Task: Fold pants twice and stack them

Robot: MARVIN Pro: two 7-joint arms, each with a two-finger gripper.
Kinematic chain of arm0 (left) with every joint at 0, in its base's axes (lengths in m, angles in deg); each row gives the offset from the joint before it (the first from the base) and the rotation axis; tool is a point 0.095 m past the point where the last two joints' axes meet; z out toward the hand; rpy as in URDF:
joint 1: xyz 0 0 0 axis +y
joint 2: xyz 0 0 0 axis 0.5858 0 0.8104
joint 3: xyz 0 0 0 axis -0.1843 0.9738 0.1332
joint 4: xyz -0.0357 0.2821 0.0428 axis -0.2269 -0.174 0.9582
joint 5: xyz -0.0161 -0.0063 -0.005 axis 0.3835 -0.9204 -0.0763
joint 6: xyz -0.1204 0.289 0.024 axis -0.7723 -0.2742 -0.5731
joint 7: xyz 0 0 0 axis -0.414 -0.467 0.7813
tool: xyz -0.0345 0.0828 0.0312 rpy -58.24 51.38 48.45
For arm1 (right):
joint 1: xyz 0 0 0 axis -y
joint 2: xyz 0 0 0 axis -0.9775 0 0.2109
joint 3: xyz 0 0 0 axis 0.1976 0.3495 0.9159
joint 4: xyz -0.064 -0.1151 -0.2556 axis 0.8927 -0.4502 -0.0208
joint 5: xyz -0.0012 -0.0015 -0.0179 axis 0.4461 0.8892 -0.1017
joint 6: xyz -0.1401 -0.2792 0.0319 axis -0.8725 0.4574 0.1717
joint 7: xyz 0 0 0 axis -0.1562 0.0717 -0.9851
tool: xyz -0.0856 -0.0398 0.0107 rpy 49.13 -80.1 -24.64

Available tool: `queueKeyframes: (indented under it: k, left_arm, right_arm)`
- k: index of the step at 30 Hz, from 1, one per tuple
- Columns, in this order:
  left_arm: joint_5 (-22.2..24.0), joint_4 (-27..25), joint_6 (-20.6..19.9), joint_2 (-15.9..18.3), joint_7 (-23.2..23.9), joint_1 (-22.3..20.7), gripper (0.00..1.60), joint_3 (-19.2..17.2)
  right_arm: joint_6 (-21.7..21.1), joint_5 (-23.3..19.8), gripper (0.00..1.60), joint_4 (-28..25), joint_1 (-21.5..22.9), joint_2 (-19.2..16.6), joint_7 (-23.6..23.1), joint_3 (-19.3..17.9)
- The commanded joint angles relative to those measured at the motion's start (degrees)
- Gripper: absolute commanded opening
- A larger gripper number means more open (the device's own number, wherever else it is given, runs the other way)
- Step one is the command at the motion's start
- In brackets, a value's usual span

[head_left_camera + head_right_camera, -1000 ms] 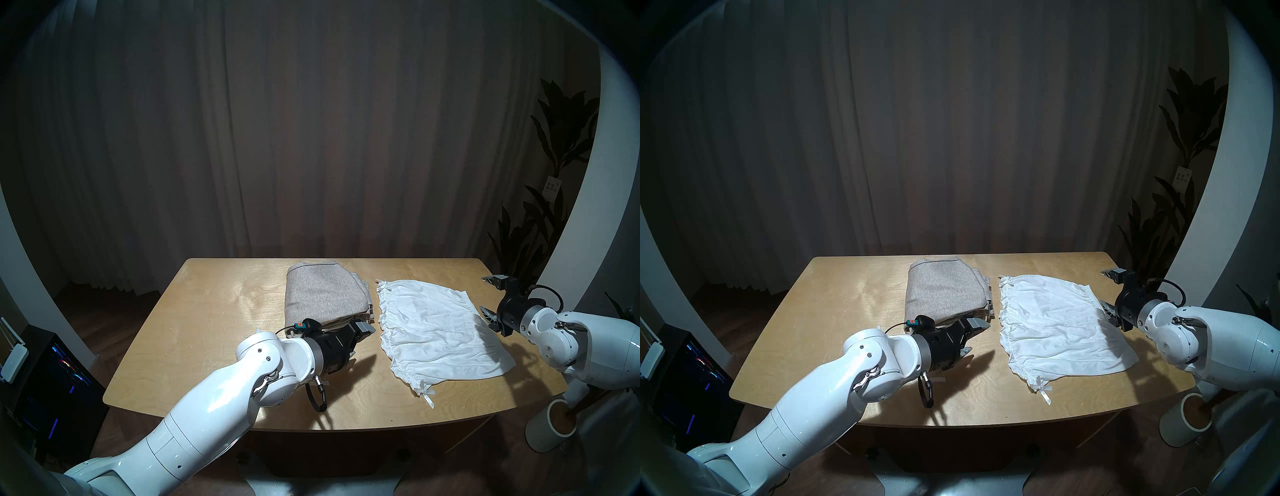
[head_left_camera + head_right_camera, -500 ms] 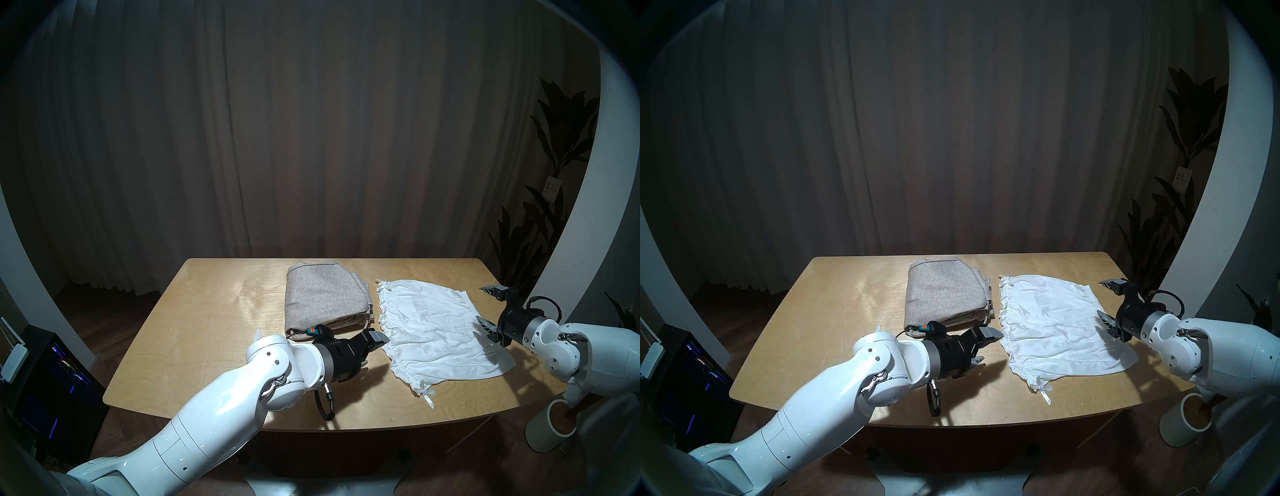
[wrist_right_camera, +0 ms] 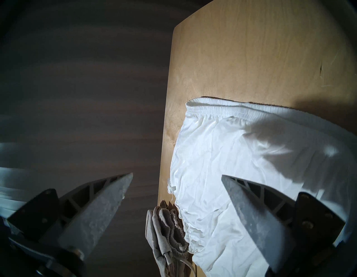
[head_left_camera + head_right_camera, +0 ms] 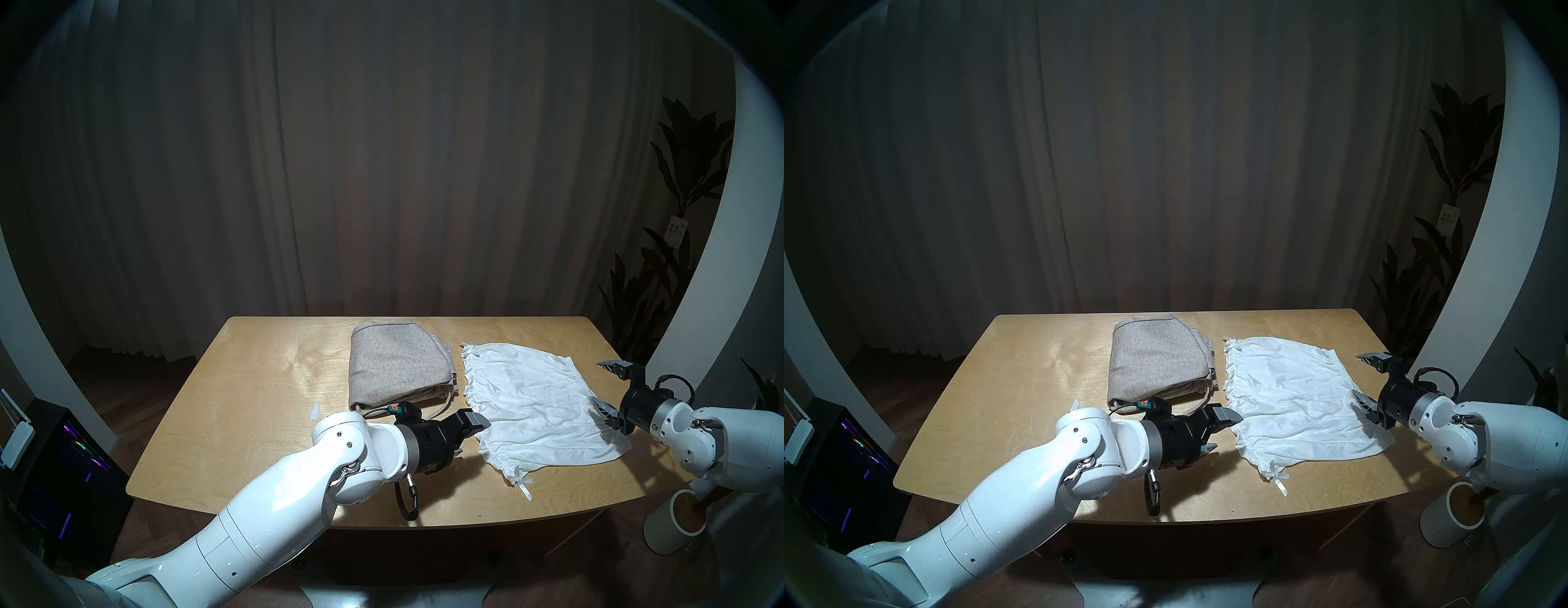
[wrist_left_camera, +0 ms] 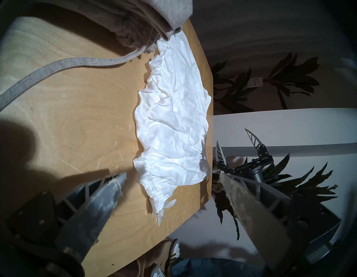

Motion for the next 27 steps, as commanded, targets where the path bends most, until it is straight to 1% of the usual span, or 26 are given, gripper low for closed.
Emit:
queueKeyframes:
  k: [1, 27]
  left_arm:
    - [-0.06, -0.41, -0.51, -1.37, 0.12, -1.57, 1.6, 0.3]
    - [0.43, 1.74, -2.61, -3.43, -0.62, -3.34, 1.6, 3.13]
  right_arm:
    - [-2.55, 0.09, 1.6, 1.95, -0.78, -0.43, -2.92, -0.52]
    - [-11.87, 0.09, 1.6, 9.55, -5.09, -0.43, -9.12, 0.61]
